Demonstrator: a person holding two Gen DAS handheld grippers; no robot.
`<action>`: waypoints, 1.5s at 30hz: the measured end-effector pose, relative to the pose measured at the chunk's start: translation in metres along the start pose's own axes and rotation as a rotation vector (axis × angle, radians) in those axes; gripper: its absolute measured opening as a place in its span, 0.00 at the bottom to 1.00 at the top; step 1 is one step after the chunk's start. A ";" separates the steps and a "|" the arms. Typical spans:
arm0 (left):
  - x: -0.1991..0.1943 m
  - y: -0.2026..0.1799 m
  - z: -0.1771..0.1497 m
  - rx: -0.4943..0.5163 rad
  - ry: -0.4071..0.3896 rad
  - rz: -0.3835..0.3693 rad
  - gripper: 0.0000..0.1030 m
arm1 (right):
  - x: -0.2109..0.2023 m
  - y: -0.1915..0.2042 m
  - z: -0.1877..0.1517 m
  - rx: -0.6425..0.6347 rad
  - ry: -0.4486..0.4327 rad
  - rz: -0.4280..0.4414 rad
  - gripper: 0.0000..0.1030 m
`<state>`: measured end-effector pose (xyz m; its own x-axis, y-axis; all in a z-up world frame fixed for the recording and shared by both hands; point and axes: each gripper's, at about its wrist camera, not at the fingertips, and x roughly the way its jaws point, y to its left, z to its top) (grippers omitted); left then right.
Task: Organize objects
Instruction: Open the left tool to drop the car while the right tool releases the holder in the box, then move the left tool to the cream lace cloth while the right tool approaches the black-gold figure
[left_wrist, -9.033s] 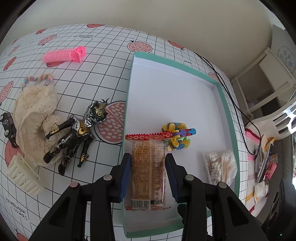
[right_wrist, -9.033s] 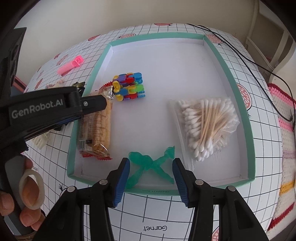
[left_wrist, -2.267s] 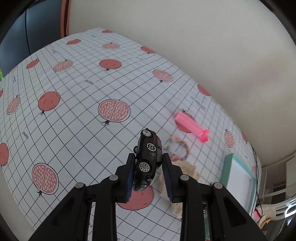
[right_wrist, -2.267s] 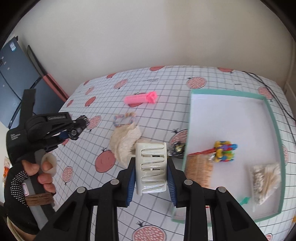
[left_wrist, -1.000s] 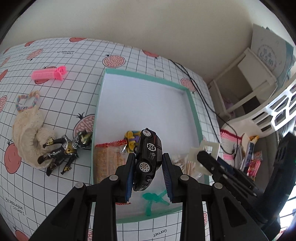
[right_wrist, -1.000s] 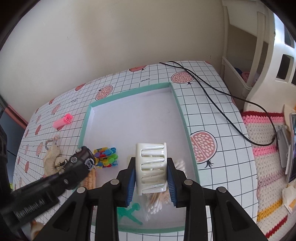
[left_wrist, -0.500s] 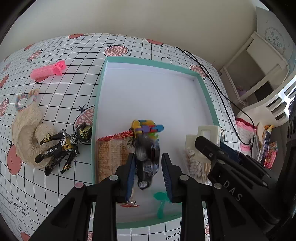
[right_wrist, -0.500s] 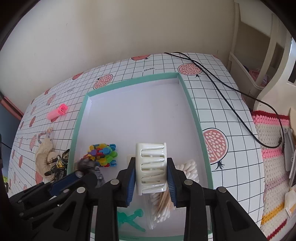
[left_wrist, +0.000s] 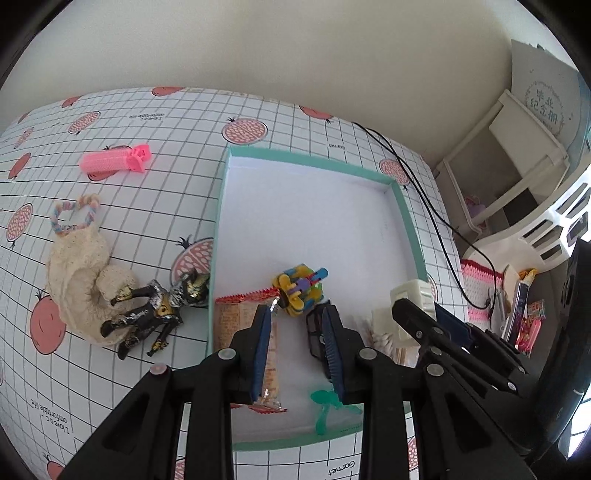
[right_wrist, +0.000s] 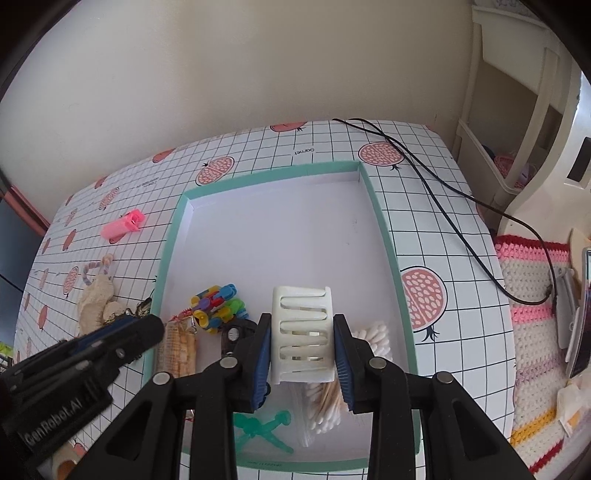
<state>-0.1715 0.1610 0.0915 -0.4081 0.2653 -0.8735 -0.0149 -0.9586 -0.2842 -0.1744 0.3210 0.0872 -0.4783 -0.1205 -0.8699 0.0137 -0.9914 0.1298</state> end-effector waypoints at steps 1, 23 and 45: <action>-0.002 0.002 0.001 -0.002 -0.008 0.008 0.29 | 0.000 0.001 0.000 -0.002 0.001 -0.001 0.33; 0.012 0.051 0.011 -0.039 -0.076 0.344 0.74 | 0.004 0.010 -0.004 -0.007 -0.019 0.004 0.78; 0.003 0.071 0.014 -0.105 -0.155 0.400 1.00 | 0.004 0.015 -0.004 -0.011 -0.033 0.012 1.00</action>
<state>-0.1867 0.0922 0.0738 -0.4951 -0.1511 -0.8556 0.2614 -0.9650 0.0191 -0.1729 0.3058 0.0833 -0.5064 -0.1310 -0.8523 0.0290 -0.9904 0.1350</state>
